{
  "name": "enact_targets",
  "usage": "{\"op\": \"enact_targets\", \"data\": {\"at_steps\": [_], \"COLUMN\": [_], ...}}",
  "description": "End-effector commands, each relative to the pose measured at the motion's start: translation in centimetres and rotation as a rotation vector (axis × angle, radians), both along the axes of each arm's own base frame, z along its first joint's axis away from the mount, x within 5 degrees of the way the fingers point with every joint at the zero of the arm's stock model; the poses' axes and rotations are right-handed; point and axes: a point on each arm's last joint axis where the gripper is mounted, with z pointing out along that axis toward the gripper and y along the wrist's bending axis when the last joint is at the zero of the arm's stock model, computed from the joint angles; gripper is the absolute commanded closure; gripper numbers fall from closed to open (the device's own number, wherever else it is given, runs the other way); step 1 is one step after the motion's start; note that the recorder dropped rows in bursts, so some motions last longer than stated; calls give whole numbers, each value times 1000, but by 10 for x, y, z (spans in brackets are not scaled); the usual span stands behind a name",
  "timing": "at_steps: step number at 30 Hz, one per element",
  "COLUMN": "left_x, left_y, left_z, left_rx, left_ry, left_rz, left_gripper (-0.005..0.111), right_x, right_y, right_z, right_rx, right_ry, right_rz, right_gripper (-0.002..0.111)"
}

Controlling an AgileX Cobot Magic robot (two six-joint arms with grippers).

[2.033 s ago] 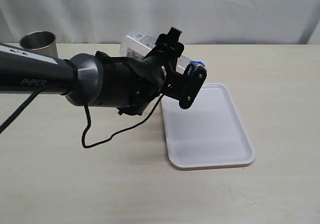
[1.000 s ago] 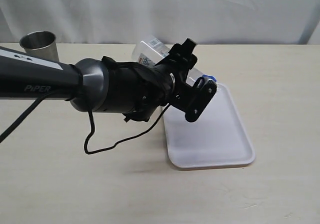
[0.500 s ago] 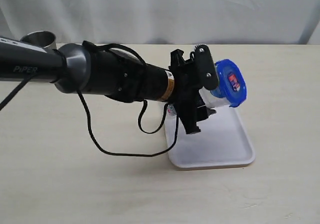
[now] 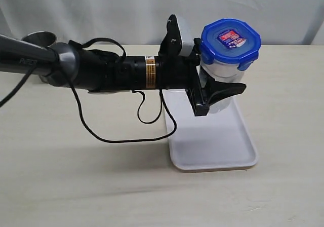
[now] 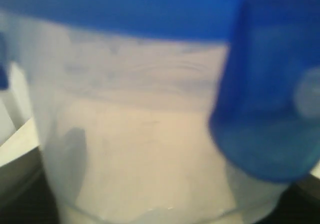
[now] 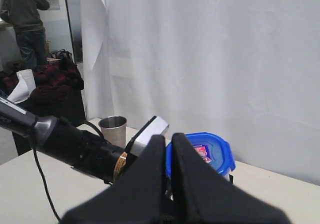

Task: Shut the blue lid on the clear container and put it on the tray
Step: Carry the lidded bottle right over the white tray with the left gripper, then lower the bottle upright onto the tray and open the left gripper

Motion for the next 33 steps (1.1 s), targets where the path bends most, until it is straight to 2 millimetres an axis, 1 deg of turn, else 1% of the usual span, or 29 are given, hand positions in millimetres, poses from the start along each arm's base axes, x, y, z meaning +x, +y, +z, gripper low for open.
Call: {"op": "enact_targets", "data": {"at_steps": [1,4,10,16,20,23,30,31,33], "left_x": [12,17,17,18,17,17,17,17,17], "left_y": [-2,-1,-2,-1,0,0,0,0,0], "left_z": [-17,-35,-64,-83,-95,-99,-99,-99,-99], "left_rx": [-112,-115,-66,-29,-2,1,1,1,-3], "left_ry": [33,79,115,154,174,181,181,181,180], "left_rz": [85,130,138,148,153,152,152,152,150], "left_gripper": [107,107,107,107,107,107,107,106,100], "right_x": [0,0,0,2,3,3,3,3,3], "right_y": [0,0,0,3,4,4,4,4,4], "right_z": [-1,-1,-2,-9,-11,-11,-11,-11,-11], "right_rx": [11,13,14,25,26,26,26,26,26], "right_ry": [9,10,9,-13,-16,-16,-16,-16,-16], "right_rz": [-2,-1,0,13,15,15,15,15,15], "right_gripper": [104,104,104,104,104,104,104,104,104]}}
